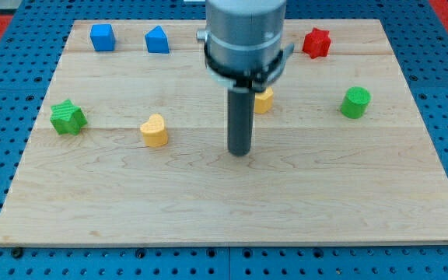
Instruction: Slide the green star and yellow heart parallel to each other
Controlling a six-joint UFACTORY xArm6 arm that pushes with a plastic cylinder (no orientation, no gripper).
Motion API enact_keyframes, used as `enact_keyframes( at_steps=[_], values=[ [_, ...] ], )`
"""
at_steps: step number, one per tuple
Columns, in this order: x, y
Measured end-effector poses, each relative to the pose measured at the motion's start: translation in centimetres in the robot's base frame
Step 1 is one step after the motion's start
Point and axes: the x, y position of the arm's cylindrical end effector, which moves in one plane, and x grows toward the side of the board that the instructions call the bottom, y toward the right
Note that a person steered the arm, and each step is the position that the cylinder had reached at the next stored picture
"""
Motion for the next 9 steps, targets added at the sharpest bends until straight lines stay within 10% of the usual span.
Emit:
enact_keyframes(
  at_steps=[2,4,6,9],
  values=[
    [-2.0,-12.9],
    [-7.8,-7.2],
    [-0.9,-8.2],
    [-4.9,-25.2]
  ],
)
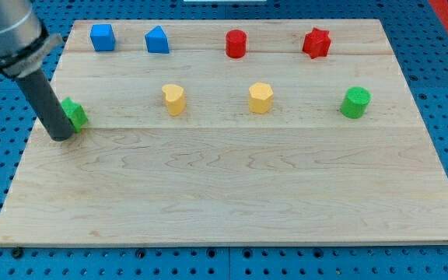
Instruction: Slide the green star and yellow heart parallel to each other
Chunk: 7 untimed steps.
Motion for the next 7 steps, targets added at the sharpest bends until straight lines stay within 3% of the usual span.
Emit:
enact_keyframes(
  at_steps=[2,3,4,5,7],
  values=[
    [-1.7,3.2],
    [3.6,4.0],
    [2.7,-1.2],
    [-1.5,-0.9],
    [-2.2,4.5]
  ],
)
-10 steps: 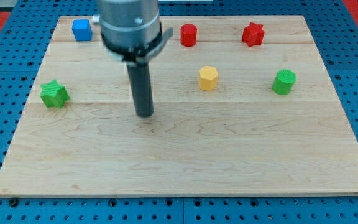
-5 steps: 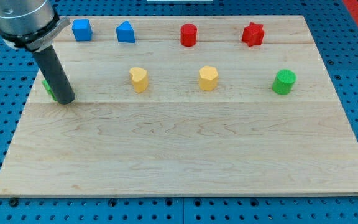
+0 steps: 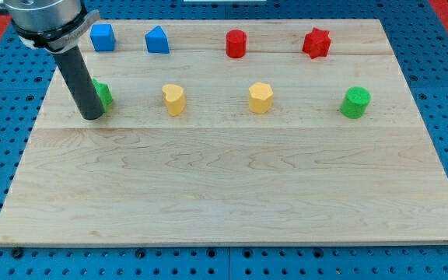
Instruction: Slide the green star and yellow heart parallel to each other
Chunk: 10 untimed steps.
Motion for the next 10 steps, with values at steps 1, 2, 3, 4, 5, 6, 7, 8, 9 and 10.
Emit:
enact_keyframes(
  at_steps=[1,2,3,4,5,6,7,8,9,10],
  values=[
    [3.6,7.1],
    [-0.2,11.5],
    [-2.2,10.4],
    [-0.4,10.6],
    [3.2,15.9],
    [4.3,16.2],
    [4.3,5.0],
    [1.4,1.9],
    [0.1,-0.8],
    [-1.1,-2.2]
  ],
)
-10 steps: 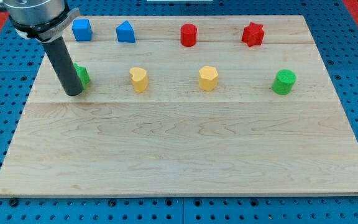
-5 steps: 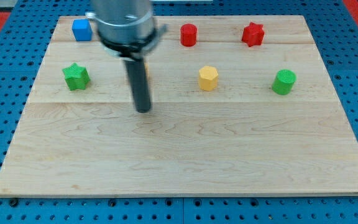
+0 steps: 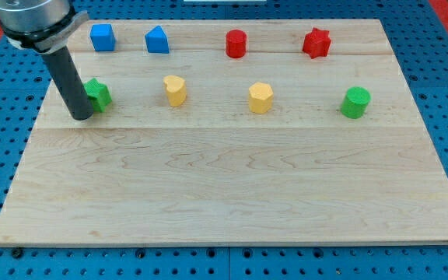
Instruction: Slide the green star and yellow heart parallel to each other
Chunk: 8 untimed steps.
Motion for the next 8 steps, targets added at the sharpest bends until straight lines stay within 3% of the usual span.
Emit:
enact_keyframes(
  at_steps=[4,5,6,8],
  values=[
    [-1.0,2.0],
    [3.2,6.1],
    [3.5,13.4],
    [3.5,16.4]
  ],
)
